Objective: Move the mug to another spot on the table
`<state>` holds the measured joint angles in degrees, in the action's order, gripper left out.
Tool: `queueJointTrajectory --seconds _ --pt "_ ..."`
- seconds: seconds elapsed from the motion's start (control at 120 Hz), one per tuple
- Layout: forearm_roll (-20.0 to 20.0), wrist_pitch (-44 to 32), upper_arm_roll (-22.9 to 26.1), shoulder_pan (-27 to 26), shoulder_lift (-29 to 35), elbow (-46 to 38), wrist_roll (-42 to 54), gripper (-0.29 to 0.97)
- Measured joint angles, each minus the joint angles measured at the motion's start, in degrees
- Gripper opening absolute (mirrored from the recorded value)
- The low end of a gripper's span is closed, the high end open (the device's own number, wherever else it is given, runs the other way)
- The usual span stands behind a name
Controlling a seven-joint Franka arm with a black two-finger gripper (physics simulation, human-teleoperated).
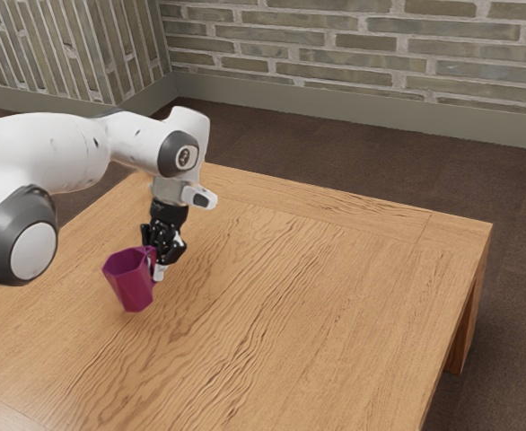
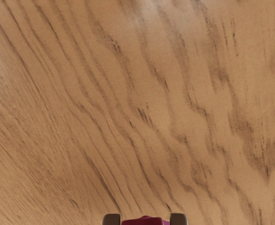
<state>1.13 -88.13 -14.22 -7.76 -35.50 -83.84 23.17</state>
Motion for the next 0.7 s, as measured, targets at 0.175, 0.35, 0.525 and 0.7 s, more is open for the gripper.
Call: queueJointTrajectory --seconds 0.175,0.35,0.525,0.7 --pt "0.0 0.6 0.1 -2.1 -1.2 5.2 -0.6 -0.04" --pt "-1.6 0.5 0.4 -2.9 -3.0 9.7 -1.0 -0.04" --pt "-2.5 0.2 0.4 -3.1 -3.3 10.1 -1.4 -0.04" --pt "-3.1 0.0 0.5 -3.1 -3.5 11.2 -1.6 -0.03"
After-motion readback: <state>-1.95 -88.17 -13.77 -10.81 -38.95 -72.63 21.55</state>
